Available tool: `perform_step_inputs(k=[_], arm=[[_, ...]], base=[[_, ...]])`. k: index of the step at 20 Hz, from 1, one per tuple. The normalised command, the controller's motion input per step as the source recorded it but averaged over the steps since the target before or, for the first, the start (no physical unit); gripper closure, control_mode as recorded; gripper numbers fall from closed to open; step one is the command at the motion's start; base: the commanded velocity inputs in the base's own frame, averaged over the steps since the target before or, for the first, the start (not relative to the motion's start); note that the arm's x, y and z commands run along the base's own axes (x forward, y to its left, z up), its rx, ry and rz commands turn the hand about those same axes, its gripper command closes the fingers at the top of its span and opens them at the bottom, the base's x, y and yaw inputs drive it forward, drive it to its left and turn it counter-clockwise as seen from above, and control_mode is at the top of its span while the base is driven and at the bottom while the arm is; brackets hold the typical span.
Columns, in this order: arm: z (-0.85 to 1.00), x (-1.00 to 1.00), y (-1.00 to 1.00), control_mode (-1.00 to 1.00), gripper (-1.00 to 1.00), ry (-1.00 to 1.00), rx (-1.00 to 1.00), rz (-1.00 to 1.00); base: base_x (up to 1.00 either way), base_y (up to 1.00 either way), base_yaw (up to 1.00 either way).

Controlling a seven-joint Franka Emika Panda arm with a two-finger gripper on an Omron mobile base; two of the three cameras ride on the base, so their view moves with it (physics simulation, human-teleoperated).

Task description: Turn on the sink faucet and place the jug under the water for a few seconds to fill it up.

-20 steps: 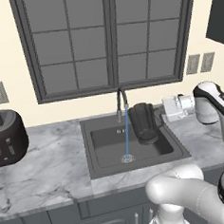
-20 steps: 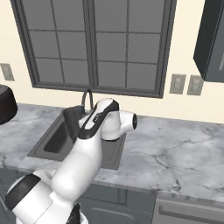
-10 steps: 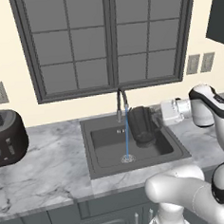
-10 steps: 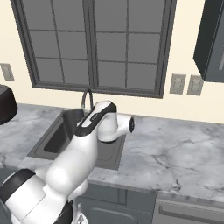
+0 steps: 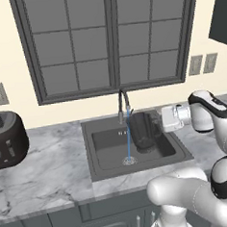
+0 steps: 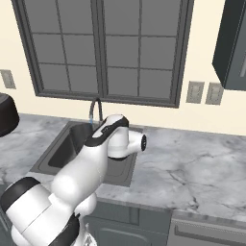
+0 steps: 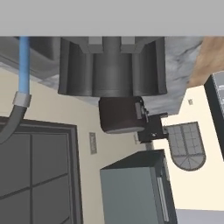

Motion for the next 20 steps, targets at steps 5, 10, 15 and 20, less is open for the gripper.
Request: perform_step_inputs(k=[5,10,15,20], arm=[[-0.09,0.18,-0.02,-1.0,1.0,0.0,0.03,0.0],[-0.1,0.2,-0.04,-1.0,1.0,0.0,0.04,0.0],[-0.15,0.21,-0.05,-1.0,1.0,0.0,0.03,0.0],[-0.17,0.23,-0.03,-1.0,1.0,0.0,0.02,0.0]], base=[[0.0,0.0,0.0],[0.0,0.0,0.0],[0.0,0.0,0.0],[0.0,0.0,0.0]])
